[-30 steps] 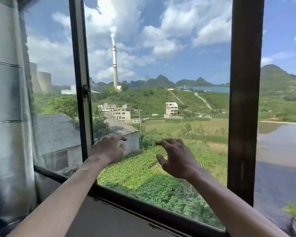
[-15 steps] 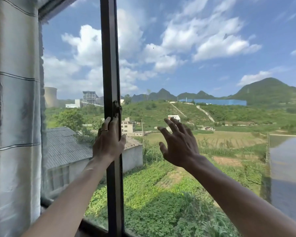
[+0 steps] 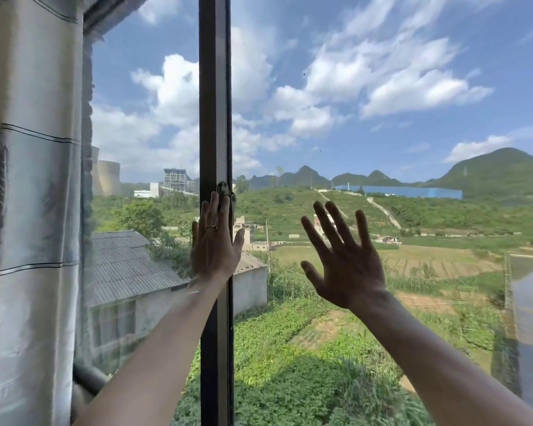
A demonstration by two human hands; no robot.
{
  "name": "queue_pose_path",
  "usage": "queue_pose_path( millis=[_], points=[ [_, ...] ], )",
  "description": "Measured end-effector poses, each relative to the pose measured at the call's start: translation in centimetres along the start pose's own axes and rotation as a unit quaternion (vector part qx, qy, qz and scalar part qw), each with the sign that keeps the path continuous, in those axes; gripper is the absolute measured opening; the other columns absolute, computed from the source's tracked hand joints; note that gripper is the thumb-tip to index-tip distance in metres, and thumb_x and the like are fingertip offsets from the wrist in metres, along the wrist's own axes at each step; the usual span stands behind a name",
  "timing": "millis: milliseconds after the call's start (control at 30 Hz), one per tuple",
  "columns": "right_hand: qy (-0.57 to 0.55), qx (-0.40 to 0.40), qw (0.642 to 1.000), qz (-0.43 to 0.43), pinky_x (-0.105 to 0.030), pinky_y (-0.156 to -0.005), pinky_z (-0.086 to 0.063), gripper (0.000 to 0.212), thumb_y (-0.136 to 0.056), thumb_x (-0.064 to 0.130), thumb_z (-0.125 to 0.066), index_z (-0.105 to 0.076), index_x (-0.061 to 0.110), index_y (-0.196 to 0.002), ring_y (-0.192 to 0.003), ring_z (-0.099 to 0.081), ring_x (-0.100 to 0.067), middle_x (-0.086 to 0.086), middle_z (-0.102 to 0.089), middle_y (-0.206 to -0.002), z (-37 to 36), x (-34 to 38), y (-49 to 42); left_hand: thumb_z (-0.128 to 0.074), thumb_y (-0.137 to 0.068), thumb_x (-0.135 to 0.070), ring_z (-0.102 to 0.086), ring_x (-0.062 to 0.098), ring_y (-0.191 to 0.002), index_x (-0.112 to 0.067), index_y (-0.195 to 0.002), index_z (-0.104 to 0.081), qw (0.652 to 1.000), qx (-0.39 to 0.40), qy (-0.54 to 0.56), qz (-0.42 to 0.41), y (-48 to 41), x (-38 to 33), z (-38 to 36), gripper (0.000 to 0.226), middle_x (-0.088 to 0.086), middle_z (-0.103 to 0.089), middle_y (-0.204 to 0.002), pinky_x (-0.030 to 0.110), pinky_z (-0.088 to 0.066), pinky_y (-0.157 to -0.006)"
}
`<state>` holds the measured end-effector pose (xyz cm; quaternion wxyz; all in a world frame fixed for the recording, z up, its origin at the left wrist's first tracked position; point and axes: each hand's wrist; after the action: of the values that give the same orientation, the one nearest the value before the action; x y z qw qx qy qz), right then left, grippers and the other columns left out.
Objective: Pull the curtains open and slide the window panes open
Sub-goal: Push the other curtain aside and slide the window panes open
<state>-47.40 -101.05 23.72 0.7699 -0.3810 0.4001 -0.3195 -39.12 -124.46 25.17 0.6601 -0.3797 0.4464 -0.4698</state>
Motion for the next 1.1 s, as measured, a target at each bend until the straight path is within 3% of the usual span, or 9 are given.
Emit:
queue_pose_path(
  millis=[167,367,500,567,633,700,800,933,1100],
  points=[
    [0.007,-0.048,0.999,0.002,-0.062,-0.119,-0.004,0.083,-0.091,0.062,-0.036,-0.015,0.019,-0.158,-0.153,0.002,-0.029,-0.013,0.001,-0.166,-1.0,0.1,-0.1,-0.054,-0.100,-0.021,-0.025,0.024,-0.149,-0.014,-0.155,-0.027,0.999,-0.039,0.019,-0.008,-0.5,0.4,-1.0,0.062,0.003,-0.018,-0.164,0.053,-0.032,-0.115],
    [0.021,-0.050,0.999,0.003,-0.061,-0.119,-0.001,0.082,-0.092,0.062,-0.032,-0.012,0.019,-0.158,-0.153,0.004,-0.028,-0.013,0.004,-0.166,-1.1,0.1,-0.3,-0.056,-0.099,-0.017,-0.039,0.028,-0.142,-0.014,-0.154,-0.029,0.998,-0.053,-0.001,-0.044,-0.8,1.4,-0.9,0.061,0.004,-0.026,-0.161,0.050,-0.061,-0.076],
    [0.027,-0.045,0.999,-0.001,-0.060,-0.119,0.000,0.082,-0.092,0.063,-0.031,-0.010,0.020,-0.158,-0.153,0.006,-0.027,-0.012,0.006,-0.166,-1.1,0.1,-0.1,-0.054,-0.101,-0.010,-0.033,0.031,-0.144,-0.014,-0.155,-0.024,0.996,-0.032,-0.053,-0.063,-0.9,1.8,-0.9,0.062,0.008,-0.022,-0.161,0.060,-0.048,-0.098],
    [0.023,-0.048,0.999,-0.001,-0.060,-0.119,-0.001,0.082,-0.092,0.062,-0.032,-0.011,0.020,-0.158,-0.153,0.005,-0.027,-0.012,0.005,-0.166,-1.1,0.2,-0.1,-0.051,-0.101,-0.004,-0.037,0.035,-0.142,-0.012,-0.154,-0.024,0.994,-0.022,-0.068,-0.082,-0.9,2.0,-0.5,0.060,0.012,-0.023,-0.160,0.060,-0.050,-0.096],
    [0.020,-0.051,0.999,-0.001,-0.060,-0.119,-0.001,0.082,-0.092,0.062,-0.034,-0.012,0.020,-0.158,-0.153,0.004,-0.027,-0.012,0.004,-0.166,-1.1,0.2,-0.1,-0.053,-0.100,-0.005,-0.058,0.040,-0.122,-0.008,-0.151,-0.034,0.993,-0.027,-0.041,-0.110,-1.1,2.3,0.5,0.055,0.018,-0.035,-0.154,0.054,-0.059,-0.079],
    [0.021,-0.051,0.998,-0.002,-0.060,-0.119,-0.002,0.082,-0.092,0.062,-0.034,-0.013,0.020,-0.158,-0.153,0.003,-0.027,-0.011,0.003,-0.166,-1.1,0.2,-0.1,-0.057,-0.098,-0.007,-0.073,0.037,-0.071,-0.004,-0.143,-0.049,0.989,-0.046,-0.005,-0.137,-1.6,2.7,1.9,0.046,0.024,-0.063,-0.127,0.043,-0.059,-0.055],
    [0.023,-0.046,0.999,-0.003,-0.060,-0.119,-0.002,0.082,-0.091,0.062,-0.035,-0.013,0.020,-0.158,-0.153,0.003,-0.028,-0.012,0.003,-0.166,-0.9,0.3,-0.1,-0.057,-0.099,-0.018,-0.048,0.017,-0.038,-0.011,-0.133,-0.061,0.991,-0.050,0.043,-0.116,-2.8,3.9,3.5,0.035,0.007,-0.065,-0.061,0.033,-0.053,-0.043],
    [0.027,-0.043,0.999,-0.007,-0.061,-0.119,-0.002,0.082,-0.091,0.062,-0.034,-0.013,0.020,-0.158,-0.153,0.003,-0.028,-0.012,0.003,-0.166,-0.8,0.3,-0.2,-0.057,-0.097,-0.033,-0.051,0.009,-0.042,-0.019,-0.123,-0.068,0.989,-0.067,0.101,-0.079,-4.1,4.4,3.8,0.032,0.003,-0.070,-0.067,0.021,-0.047,-0.043],
    [0.025,-0.057,0.998,-0.005,-0.061,-0.119,-0.002,0.080,-0.091,0.062,-0.032,-0.017,0.020,-0.158,-0.153,0.000,-0.028,-0.012,0.000,-0.166,-1.2,0.3,-0.2,-0.059,-0.096,-0.033,-0.065,0.018,-0.076,-0.018,-0.113,-0.073,0.985,-0.129,0.101,-0.054,-4.9,4.0,2.7,0.027,0.010,-0.069,-0.112,0.014,-0.038,-0.051]
  ],
)
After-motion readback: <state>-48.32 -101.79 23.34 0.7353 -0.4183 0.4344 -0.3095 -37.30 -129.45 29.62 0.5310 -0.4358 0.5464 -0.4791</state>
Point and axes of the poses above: each hand's wrist, its own y-axis away from the middle knuckle, its own z-axis out of the back of the hand, x = y × z
